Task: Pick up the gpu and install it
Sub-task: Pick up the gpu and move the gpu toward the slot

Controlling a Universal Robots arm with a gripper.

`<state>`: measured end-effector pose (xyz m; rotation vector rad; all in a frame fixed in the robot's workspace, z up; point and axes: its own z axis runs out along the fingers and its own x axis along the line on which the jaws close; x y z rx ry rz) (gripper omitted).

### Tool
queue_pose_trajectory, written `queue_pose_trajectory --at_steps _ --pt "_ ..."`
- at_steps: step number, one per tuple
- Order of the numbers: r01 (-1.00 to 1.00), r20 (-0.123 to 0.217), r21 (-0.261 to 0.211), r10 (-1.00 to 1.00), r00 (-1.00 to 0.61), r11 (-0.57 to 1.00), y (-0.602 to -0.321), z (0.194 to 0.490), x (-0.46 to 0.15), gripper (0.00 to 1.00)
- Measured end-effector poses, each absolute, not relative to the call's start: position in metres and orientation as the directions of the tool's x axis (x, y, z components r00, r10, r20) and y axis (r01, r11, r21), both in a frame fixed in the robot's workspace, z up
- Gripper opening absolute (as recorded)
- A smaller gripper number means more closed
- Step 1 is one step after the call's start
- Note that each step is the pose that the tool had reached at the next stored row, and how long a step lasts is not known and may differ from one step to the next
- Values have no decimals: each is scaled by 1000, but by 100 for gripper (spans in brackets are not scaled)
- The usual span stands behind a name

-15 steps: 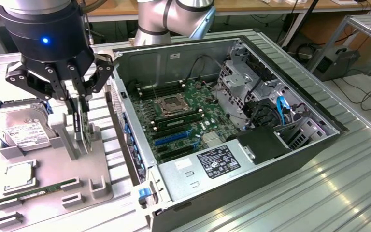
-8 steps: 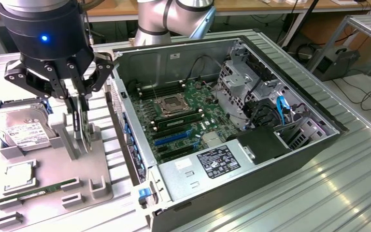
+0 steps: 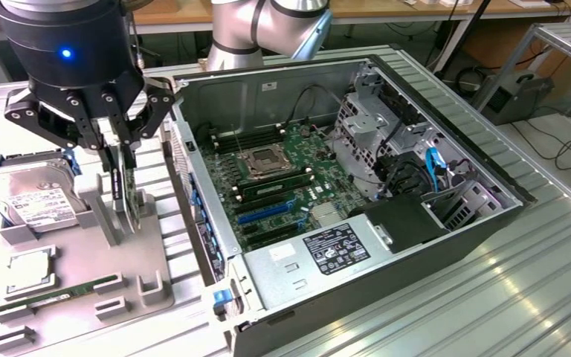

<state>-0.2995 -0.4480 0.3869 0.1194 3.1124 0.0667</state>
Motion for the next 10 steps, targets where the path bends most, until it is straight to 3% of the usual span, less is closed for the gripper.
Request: queue_pose_trajectory --at_steps 10 --pt "76 -24 44 77 -997 996 -448 391 -300 26"
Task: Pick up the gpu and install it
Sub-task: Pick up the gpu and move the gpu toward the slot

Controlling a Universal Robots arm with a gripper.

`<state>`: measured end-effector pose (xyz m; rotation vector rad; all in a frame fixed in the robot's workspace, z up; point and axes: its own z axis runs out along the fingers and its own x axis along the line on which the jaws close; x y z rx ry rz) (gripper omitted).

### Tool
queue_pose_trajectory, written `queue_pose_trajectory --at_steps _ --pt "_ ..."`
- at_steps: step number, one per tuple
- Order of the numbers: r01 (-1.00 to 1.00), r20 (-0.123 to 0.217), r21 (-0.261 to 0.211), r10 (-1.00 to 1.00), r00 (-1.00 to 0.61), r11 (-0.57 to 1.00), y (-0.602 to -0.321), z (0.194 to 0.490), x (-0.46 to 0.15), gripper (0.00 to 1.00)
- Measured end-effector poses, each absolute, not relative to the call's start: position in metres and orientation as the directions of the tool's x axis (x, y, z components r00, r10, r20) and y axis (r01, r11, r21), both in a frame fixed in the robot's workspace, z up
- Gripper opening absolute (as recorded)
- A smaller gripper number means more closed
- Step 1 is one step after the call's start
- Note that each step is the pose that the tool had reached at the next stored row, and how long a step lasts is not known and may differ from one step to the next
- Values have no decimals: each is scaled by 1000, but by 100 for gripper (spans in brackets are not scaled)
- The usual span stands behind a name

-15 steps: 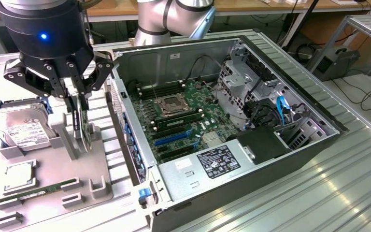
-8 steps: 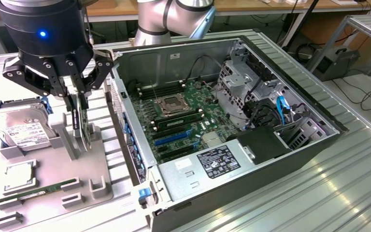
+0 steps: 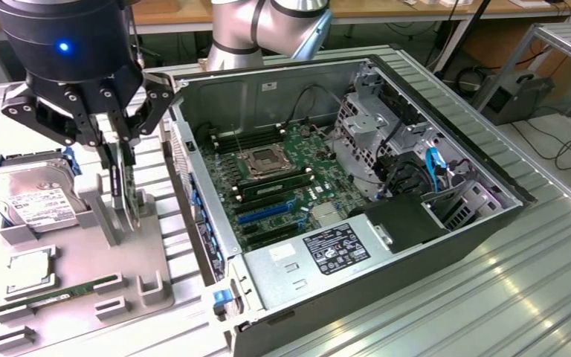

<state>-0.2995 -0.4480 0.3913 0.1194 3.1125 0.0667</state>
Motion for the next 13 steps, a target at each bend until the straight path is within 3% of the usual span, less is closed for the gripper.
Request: queue_pose_trajectory --at_steps 13 --pt "76 -25 44 77 -997 996 -448 396 -299 26"
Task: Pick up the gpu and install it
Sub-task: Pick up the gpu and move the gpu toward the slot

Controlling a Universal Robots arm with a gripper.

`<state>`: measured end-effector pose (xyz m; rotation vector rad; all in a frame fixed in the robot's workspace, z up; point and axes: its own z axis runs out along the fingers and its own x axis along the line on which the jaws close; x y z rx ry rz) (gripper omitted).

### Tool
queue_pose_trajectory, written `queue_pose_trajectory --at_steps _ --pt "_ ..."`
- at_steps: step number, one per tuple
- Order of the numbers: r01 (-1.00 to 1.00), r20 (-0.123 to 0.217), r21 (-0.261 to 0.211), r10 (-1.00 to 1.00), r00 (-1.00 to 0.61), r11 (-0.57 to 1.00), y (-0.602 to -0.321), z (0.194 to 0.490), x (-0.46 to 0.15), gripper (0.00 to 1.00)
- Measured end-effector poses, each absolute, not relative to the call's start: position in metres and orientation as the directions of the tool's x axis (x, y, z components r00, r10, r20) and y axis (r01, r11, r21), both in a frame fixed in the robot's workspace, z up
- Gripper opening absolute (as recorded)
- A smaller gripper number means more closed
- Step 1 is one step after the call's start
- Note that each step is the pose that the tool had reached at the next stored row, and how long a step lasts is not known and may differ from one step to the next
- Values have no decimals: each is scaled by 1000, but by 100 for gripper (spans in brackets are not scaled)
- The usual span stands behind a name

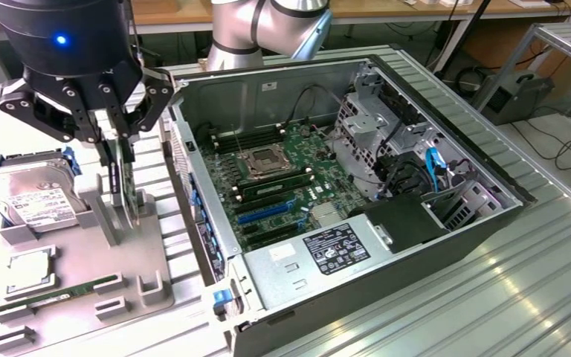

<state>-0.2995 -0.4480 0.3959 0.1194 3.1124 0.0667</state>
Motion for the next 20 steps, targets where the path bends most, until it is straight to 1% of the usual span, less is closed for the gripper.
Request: queue_pose_trajectory --at_steps 20 --pt "76 -24 44 77 -997 996 -448 401 -299 26"
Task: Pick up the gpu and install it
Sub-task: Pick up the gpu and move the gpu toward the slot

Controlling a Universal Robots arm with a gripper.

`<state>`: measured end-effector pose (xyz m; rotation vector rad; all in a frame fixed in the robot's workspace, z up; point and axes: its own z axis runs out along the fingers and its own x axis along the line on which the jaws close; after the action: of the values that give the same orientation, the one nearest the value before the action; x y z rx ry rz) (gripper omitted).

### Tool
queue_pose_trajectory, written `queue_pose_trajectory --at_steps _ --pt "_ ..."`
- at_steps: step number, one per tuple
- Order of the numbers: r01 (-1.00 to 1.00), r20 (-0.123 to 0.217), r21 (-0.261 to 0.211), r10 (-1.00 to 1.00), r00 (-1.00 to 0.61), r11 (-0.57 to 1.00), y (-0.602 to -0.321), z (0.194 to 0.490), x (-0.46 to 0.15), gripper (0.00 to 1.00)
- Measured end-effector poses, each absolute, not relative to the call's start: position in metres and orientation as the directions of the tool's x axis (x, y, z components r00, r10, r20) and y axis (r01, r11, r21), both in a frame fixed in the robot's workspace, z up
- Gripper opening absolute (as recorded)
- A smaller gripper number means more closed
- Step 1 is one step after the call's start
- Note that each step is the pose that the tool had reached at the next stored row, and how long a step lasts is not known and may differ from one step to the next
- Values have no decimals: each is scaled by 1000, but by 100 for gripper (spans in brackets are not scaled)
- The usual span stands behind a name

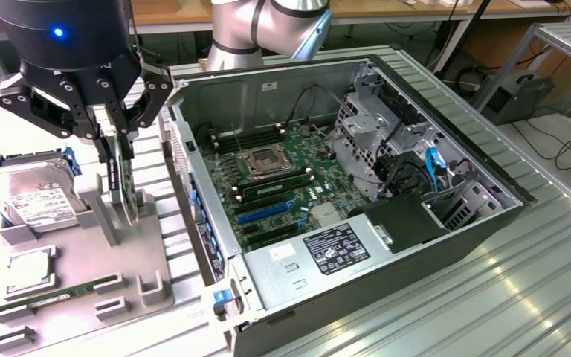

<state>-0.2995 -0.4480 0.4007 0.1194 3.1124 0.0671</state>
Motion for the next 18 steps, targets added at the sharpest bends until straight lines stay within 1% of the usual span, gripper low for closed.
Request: queue_pose_trajectory --at_steps 18 --pt "76 -24 44 77 -997 996 -448 406 -300 26"
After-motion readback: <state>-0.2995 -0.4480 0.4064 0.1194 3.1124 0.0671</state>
